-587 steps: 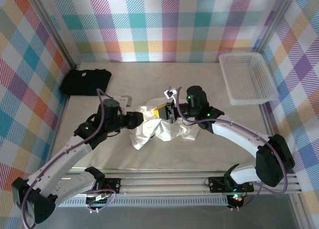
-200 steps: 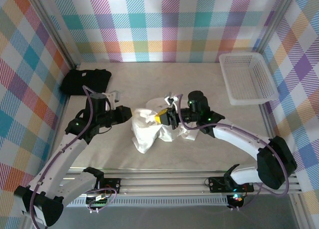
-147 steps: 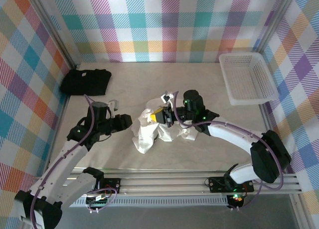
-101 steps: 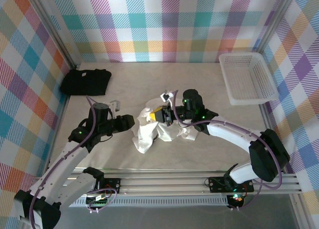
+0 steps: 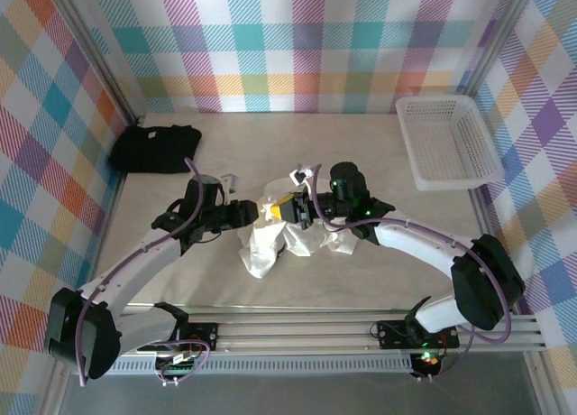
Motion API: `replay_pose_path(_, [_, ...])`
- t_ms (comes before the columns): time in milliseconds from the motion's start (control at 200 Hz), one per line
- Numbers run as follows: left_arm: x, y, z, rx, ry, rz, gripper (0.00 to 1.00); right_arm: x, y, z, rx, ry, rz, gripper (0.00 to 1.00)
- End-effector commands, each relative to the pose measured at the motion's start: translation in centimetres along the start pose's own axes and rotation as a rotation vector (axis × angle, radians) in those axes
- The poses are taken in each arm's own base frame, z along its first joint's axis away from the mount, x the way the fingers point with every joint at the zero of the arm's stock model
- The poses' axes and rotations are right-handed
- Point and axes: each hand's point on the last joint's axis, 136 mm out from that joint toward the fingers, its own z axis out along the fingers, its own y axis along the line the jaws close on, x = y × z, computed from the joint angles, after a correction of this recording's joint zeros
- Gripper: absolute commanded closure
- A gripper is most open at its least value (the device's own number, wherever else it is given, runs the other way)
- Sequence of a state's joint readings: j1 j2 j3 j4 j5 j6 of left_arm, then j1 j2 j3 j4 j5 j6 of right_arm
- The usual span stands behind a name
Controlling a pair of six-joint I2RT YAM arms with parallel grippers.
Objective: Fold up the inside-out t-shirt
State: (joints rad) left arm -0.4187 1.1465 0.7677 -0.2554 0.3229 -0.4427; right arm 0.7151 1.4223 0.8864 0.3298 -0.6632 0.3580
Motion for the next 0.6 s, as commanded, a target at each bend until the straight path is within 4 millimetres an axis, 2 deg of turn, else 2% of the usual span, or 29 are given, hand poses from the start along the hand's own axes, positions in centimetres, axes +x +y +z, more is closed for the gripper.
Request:
replay_pose_path(0, [-2.1, -1.8, -0.1, 0.05, -0.061, 0.052, 0.67, -1.6, 1.6, -0.4, -0.025, -0.031, -0.063, 1.0])
replay_pose_path(195, [-2.3, -2.1, 0.5, 0.065, -0.048, 0.052, 0.79, -1.6, 1.6, -0.7, -0.009, -0.034, -0.074, 1.0])
replay_pose_path(345, [-2.7, -2.0, 0.0, 0.05, -0.068, 0.056, 0.96, -1.4, 1.2, -0.9, 0.023, -0.021, -0.091, 1.0])
replay_pose_path(375, [-2.8, -2.1, -0.3, 0.045, -0.078, 0.061, 1.0, -1.2, 1.0, -1.1, 0.042, -0.013, -0.098, 1.0])
replay_pose_path(490, [-3.9, -2.7, -2.6, 0.024, -0.136, 0.099, 1.0, -1.1, 0.4, -2.4, 0.145, 0.011, -0.146, 1.0])
replay_pose_path(595, [-5.1, -4.8, -5.7, 0.075, -0.216, 0.134, 1.0, -1.0, 0.4, -3.8, 0.217, 0.046, -0.204, 0.99])
